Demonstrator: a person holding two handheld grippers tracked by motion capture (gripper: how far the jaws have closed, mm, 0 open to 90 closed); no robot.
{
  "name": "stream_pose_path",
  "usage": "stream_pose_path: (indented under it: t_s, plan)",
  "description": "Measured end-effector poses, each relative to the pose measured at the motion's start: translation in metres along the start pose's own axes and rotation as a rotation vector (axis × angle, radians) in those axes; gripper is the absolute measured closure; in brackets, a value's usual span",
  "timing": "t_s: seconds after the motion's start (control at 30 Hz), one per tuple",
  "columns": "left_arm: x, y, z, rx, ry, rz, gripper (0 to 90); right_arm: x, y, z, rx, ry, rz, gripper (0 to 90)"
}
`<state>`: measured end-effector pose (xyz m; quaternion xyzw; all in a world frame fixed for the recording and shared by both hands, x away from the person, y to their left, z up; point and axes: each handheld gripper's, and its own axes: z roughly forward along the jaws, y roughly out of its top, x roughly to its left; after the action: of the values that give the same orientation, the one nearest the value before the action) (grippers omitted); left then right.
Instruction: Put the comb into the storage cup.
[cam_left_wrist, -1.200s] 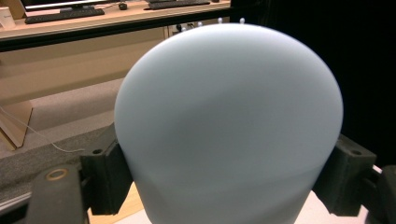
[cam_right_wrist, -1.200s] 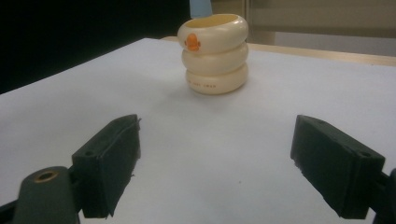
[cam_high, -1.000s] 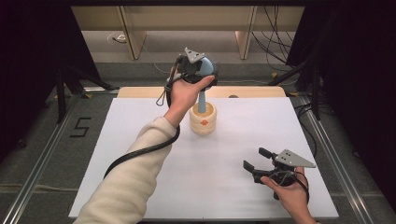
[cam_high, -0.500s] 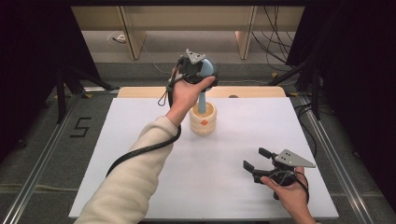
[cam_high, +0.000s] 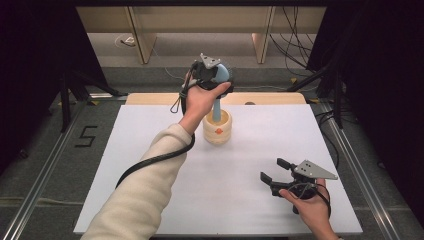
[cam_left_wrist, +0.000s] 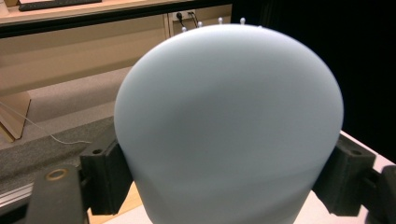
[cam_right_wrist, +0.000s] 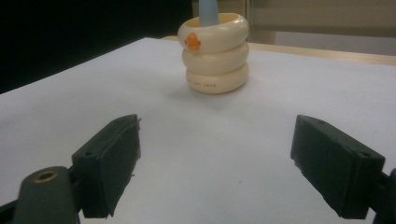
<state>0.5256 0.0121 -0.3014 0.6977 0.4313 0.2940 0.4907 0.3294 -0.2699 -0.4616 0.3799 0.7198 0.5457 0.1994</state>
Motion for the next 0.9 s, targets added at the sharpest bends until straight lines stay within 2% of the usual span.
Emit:
stream_pose_path:
  t_s: [0.9]
  plan:
    - [0.0014,-0.0097,0.0097,0.023,0.002,-0.005,19.1,0.0006,0.0002,0.0005,-0.012,0.011,0.022,17.2]
